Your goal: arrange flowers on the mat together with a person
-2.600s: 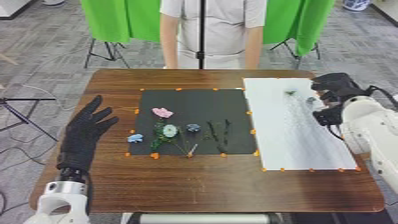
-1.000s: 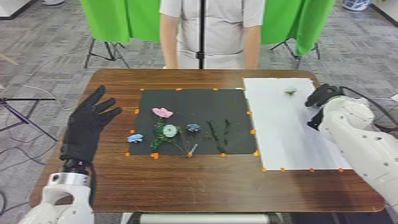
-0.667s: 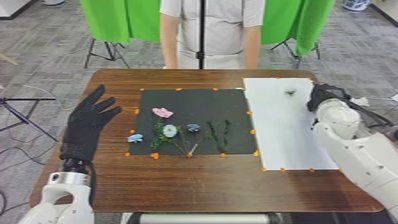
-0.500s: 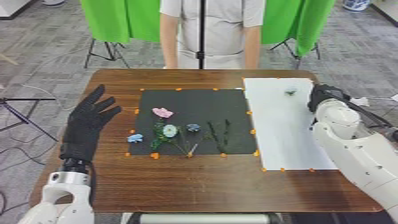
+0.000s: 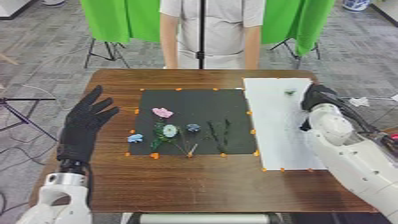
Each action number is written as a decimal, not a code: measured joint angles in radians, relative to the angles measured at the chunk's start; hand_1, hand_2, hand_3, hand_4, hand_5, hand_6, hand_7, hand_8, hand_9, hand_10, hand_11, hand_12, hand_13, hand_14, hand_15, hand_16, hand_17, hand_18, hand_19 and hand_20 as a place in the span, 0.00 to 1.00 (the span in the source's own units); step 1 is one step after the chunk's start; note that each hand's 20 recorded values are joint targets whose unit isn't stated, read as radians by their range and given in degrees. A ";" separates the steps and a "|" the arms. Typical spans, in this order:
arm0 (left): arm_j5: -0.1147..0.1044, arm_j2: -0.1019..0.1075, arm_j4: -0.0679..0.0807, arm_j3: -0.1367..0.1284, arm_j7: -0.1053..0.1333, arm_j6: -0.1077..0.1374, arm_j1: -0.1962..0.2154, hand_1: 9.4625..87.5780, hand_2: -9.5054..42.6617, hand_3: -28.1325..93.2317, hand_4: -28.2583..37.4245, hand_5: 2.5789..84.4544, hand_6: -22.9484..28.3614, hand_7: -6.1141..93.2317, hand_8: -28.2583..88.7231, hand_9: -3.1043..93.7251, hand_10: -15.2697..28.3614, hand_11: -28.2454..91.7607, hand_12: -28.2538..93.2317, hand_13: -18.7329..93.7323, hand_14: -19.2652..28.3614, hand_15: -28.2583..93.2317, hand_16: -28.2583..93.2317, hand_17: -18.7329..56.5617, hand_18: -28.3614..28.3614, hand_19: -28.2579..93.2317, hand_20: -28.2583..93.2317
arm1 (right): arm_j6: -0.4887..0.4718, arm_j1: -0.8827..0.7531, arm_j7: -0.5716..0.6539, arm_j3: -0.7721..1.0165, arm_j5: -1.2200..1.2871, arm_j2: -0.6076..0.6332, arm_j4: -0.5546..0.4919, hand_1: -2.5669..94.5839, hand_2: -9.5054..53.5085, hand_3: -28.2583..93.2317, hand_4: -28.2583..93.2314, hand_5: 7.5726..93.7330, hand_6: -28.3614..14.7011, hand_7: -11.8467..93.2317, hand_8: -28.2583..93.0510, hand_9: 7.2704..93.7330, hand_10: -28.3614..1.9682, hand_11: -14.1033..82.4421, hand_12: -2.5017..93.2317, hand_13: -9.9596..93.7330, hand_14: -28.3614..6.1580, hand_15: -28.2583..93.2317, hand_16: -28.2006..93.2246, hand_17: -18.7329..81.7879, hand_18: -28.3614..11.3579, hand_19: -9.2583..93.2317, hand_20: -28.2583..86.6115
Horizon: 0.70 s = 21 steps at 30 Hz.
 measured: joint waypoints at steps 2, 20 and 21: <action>0.001 -0.002 -0.003 -0.006 -0.004 0.000 0.009 0.18 0.26 0.89 0.01 0.38 0.52 0.17 0.16 0.38 0.72 0.40 0.31 0.40 0.91 0.55 0.19 0.12 0.96 0.61 0.33 | 0.057 0.010 0.011 -0.040 -0.005 0.007 -0.020 0.69 0.00 0.77 0.00 0.84 0.72 0.39 0.23 0.92 0.75 0.31 0.42 0.87 0.84 0.61 0.50 0.55 0.46 0.84 0.46; 0.023 -0.034 -0.013 -0.032 -0.045 -0.002 0.035 0.19 0.26 0.89 0.01 0.38 0.52 0.17 0.16 0.38 0.72 0.40 0.31 0.40 0.91 0.55 0.19 0.12 0.96 0.61 0.33 | 0.091 0.113 -0.140 -0.152 0.071 -0.011 -0.350 0.68 0.00 0.79 0.00 0.85 0.70 0.36 0.25 0.92 0.72 0.31 0.43 0.87 0.81 0.62 0.51 0.55 0.44 0.86 0.46; 0.023 -0.034 -0.013 -0.032 -0.046 -0.002 0.036 0.19 0.26 0.89 0.01 0.38 0.52 0.17 0.16 0.38 0.72 0.40 0.31 0.40 0.91 0.55 0.19 0.12 0.96 0.61 0.33 | 0.084 0.119 -0.144 -0.166 0.075 -0.021 -0.354 0.68 0.00 0.79 0.00 0.85 0.70 0.36 0.25 0.92 0.71 0.31 0.43 0.87 0.81 0.62 0.51 0.54 0.43 0.86 0.46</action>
